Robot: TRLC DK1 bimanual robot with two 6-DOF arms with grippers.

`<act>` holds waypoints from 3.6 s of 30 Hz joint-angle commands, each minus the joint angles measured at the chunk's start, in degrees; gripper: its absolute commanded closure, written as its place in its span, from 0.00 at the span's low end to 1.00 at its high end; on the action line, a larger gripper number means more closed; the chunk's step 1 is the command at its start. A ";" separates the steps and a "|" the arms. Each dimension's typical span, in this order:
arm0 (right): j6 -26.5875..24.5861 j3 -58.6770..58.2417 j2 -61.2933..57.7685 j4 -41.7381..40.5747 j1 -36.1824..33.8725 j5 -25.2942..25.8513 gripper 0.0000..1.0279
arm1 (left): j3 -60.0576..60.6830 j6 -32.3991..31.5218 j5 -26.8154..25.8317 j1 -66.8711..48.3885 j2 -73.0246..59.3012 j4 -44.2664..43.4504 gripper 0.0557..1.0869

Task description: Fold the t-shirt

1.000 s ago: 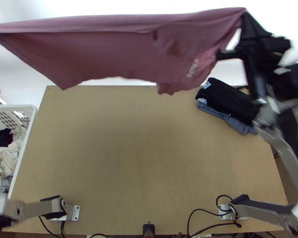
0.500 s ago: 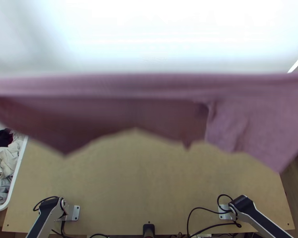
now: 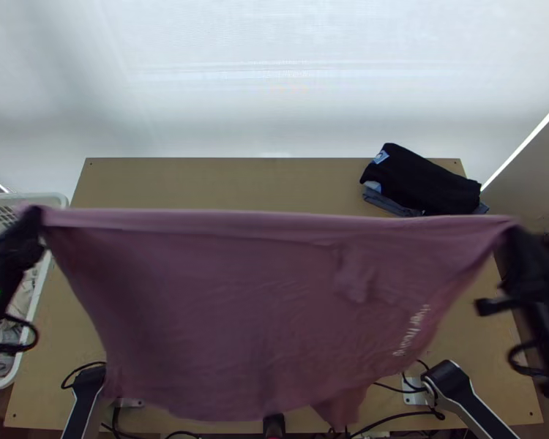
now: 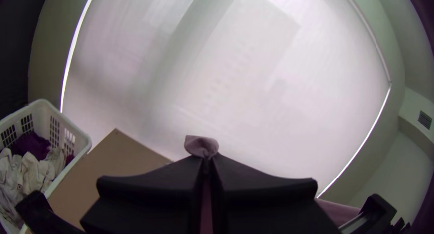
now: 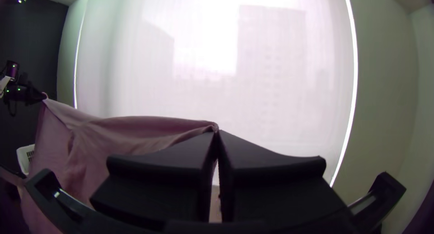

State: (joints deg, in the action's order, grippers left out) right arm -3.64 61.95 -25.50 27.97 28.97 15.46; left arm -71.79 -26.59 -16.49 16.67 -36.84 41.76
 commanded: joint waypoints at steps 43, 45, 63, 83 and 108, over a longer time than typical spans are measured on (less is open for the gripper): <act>19.46 3.53 -66.26 -28.32 -11.31 -6.76 0.97 | 6.31 7.52 3.75 -4.19 -53.86 -32.18 0.96; 20.07 6.25 -69.25 -27.00 -12.10 -7.99 0.97 | 3.23 7.78 4.63 -4.71 -57.38 -30.33 0.96; 25.35 30.16 -90.43 -9.68 -13.94 -11.16 0.97 | -24.98 6.64 6.56 -5.94 -78.91 -7.48 0.96; 27.63 31.12 -84.02 12.90 -13.85 -12.74 0.97 | -26.12 14.02 1.46 -2.52 -76.98 13.00 0.96; 29.30 5.81 -73.12 1.04 -12.01 -12.39 0.97 | 3.67 20.00 -3.90 0.74 -59.93 -2.38 0.96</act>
State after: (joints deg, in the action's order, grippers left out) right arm 23.64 69.91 -100.84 29.93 17.23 2.15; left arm -73.34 -8.49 -19.18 17.02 -102.02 42.30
